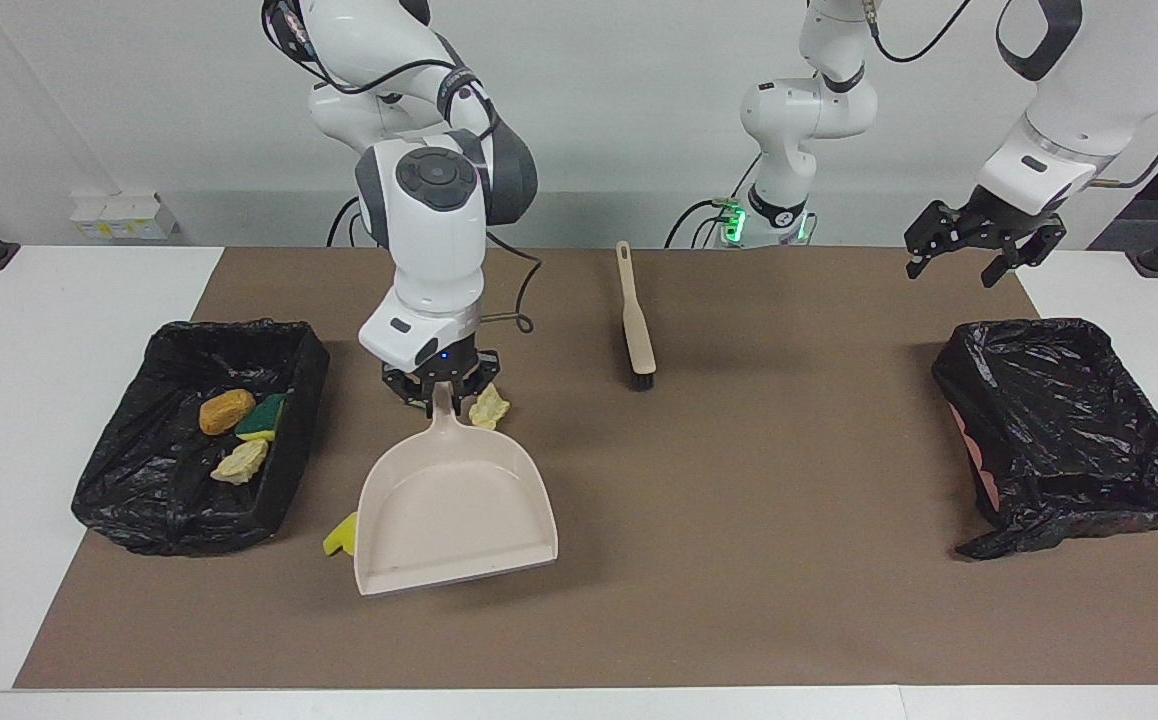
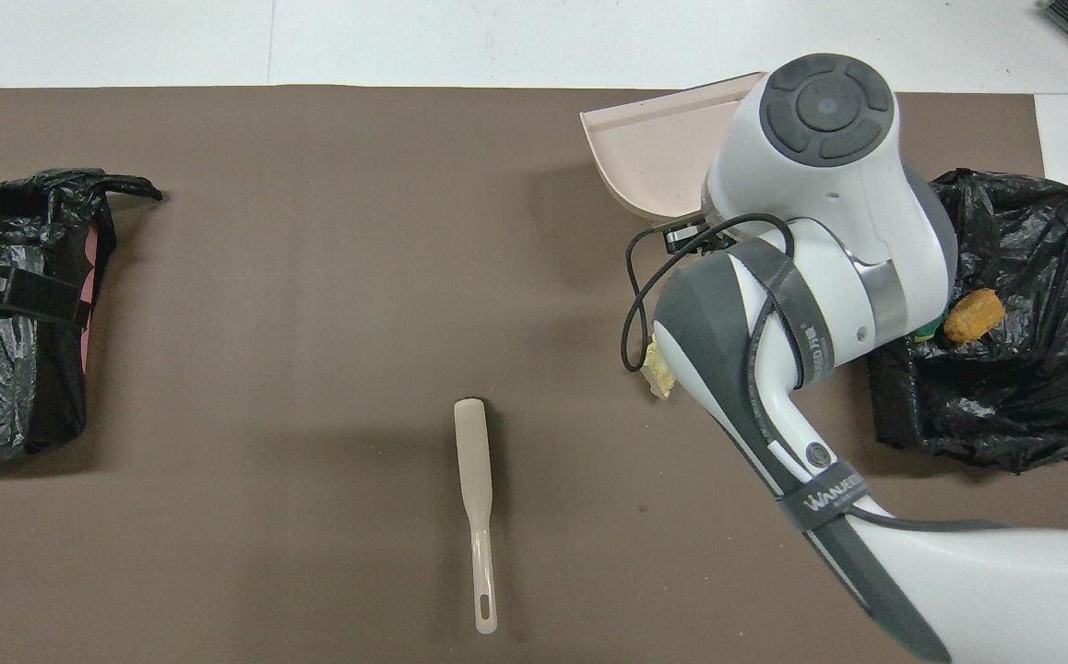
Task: Sweep and dump trash in bin
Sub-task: 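Bring the empty dustpan back to the table center with the right gripper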
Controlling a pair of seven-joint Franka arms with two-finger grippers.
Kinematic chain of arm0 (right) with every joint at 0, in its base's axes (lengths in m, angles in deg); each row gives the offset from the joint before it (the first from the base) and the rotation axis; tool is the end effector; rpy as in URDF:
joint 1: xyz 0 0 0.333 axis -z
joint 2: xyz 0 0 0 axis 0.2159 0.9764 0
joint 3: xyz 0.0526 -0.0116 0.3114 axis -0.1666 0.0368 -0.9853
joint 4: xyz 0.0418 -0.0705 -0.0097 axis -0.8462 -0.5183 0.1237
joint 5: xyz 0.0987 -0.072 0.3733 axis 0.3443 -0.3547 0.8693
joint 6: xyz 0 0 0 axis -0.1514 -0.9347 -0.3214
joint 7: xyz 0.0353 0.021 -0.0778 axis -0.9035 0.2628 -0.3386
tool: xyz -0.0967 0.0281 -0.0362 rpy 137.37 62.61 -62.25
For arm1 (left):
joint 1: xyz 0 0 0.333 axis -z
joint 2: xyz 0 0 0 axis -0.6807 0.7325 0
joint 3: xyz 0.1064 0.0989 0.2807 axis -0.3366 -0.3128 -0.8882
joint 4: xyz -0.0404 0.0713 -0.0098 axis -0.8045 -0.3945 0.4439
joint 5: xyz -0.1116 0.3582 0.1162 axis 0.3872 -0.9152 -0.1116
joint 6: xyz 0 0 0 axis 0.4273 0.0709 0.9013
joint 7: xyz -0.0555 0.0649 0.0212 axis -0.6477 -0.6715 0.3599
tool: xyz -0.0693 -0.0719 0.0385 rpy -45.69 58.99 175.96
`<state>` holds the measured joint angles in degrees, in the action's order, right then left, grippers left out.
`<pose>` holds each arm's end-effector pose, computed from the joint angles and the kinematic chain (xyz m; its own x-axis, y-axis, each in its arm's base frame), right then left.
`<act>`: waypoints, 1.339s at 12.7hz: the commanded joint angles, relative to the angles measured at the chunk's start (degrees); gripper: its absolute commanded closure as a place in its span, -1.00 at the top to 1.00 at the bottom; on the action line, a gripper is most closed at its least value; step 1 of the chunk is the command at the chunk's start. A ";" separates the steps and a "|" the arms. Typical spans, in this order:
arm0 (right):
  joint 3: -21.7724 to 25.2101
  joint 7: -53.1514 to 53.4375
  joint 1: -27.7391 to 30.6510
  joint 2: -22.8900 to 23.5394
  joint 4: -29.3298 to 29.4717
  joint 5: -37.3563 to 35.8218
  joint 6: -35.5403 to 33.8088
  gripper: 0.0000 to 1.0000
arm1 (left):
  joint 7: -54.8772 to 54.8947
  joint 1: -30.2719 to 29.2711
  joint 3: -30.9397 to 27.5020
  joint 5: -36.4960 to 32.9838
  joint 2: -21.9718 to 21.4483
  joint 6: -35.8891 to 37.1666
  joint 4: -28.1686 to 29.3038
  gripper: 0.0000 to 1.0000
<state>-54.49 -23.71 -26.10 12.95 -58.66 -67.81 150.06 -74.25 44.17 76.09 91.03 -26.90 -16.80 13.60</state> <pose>0.6446 0.2200 0.4808 0.9867 0.1513 0.0591 0.1409 -0.9783 0.1517 0.5528 -0.0277 0.6267 0.9850 -0.1718 -0.0175 -0.1707 -0.9841 0.0492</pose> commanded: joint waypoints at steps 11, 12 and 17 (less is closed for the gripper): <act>-0.51 15.25 -10.25 15.54 16.97 5.20 1.70 -1.00 | 0.64 0.58 -0.55 -0.89 -0.55 0.90 -0.14 1.00; -0.60 16.46 -10.79 16.76 17.58 5.29 1.80 -1.00 | 0.64 0.58 -0.55 -0.89 -0.55 0.90 -0.06 1.00; -1.30 19.11 -13.26 21.69 21.28 5.46 5.57 -1.00 | 0.64 0.66 -0.47 -0.89 -0.55 0.90 -0.14 1.00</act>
<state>-55.36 -5.78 -39.14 32.03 -40.49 -63.33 154.13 -74.21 44.17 76.09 91.03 -26.90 -16.80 13.60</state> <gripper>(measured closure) 0.683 0.000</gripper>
